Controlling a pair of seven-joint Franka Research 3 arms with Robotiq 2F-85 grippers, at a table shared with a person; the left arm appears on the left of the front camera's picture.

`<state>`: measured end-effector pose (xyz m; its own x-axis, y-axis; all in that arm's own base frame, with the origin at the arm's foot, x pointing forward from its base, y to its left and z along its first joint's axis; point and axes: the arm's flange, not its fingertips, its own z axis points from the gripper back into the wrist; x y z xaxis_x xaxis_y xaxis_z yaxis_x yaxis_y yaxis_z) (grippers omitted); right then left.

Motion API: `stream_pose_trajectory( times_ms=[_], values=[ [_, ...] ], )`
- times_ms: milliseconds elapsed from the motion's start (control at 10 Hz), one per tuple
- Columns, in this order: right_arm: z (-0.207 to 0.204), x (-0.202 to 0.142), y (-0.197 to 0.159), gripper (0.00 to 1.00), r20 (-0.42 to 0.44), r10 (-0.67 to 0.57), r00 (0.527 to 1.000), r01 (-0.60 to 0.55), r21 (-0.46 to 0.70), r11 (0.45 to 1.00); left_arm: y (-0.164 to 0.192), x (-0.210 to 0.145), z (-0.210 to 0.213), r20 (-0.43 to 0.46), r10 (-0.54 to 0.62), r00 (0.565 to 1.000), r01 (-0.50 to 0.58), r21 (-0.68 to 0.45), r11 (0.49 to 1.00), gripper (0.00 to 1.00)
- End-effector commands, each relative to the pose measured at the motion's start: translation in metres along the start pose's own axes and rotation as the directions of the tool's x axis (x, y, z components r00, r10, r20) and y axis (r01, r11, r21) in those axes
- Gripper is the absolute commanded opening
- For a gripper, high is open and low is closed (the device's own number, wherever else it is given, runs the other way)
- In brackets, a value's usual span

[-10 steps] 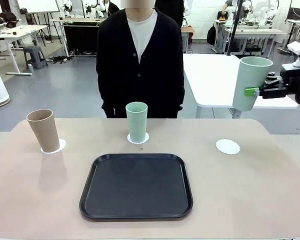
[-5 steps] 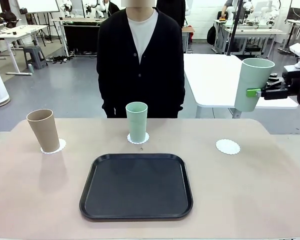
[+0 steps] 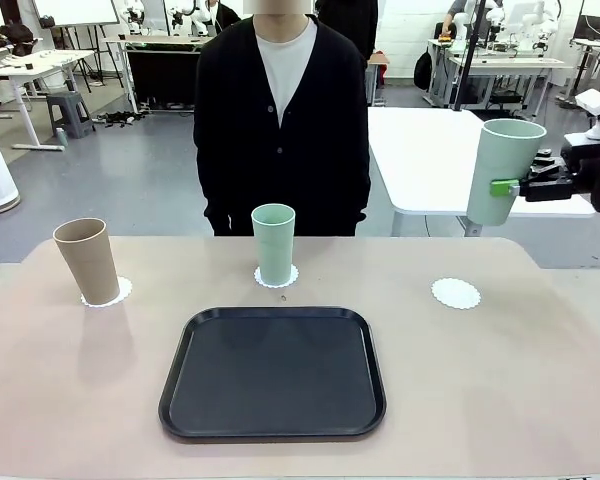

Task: Place coasters on the table and set cups on them.
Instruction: Take one Reusable plastic cup from the Flat Tray and place it on a coaster set by the human.

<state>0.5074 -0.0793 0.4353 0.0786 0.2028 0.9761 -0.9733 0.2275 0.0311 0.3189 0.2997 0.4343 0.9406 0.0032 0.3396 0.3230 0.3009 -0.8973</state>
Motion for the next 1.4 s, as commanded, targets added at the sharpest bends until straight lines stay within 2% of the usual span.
stream_pose_trajectory(
  times_ms=[0, 200, 700, 900, 1000, 1100, 1300],
  values=[
    [-0.008, -0.031, -0.042, 0.84, 0.034, -0.013, 0.999, 0.012, 0.030, 0.999, -0.002, 0.000, -0.001, 0.006, 0.010, 1.000, -0.010, 0.010, 1.000, 1.00],
    [-0.006, -0.064, -0.059, 0.84, 0.036, -0.042, 0.998, 0.041, 0.049, 0.998, -0.002, 0.000, -0.001, 0.006, 0.010, 1.000, -0.010, 0.010, 1.000, 1.00],
    [-0.017, -0.116, -0.057, 0.84, -0.002, -0.057, 0.998, 0.056, 0.130, 0.990, -0.002, 0.000, -0.001, 0.006, 0.010, 1.000, -0.010, 0.010, 1.000, 1.00],
    [-0.017, -0.120, -0.049, 0.84, -0.013, -0.081, 0.997, 0.082, 0.130, 0.988, -0.002, 0.000, -0.001, 0.006, 0.010, 1.000, -0.010, 0.010, 1.000, 1.00],
    [-0.015, -0.115, -0.045, 0.84, -0.031, -0.104, 0.994, 0.107, 0.092, 0.990, -0.002, 0.000, -0.001, 0.006, 0.010, 1.000, -0.010, 0.010, 1.000, 1.00],
    [-0.021, -0.122, -0.053, 0.84, -0.005, -0.084, 0.996, 0.084, 0.110, 0.990, -0.002, 0.000, -0.001, 0.006, 0.010, 1.000, -0.010, 0.010, 1.000, 1.00],
    [-0.021, -0.122, -0.053, 0.84, -0.005, -0.084, 0.996, 0.084, 0.110, 0.990, -0.002, 0.000, -0.001, 0.006, 0.010, 1.000, -0.010, 0.010, 1.000, 1.00]
  ],
)
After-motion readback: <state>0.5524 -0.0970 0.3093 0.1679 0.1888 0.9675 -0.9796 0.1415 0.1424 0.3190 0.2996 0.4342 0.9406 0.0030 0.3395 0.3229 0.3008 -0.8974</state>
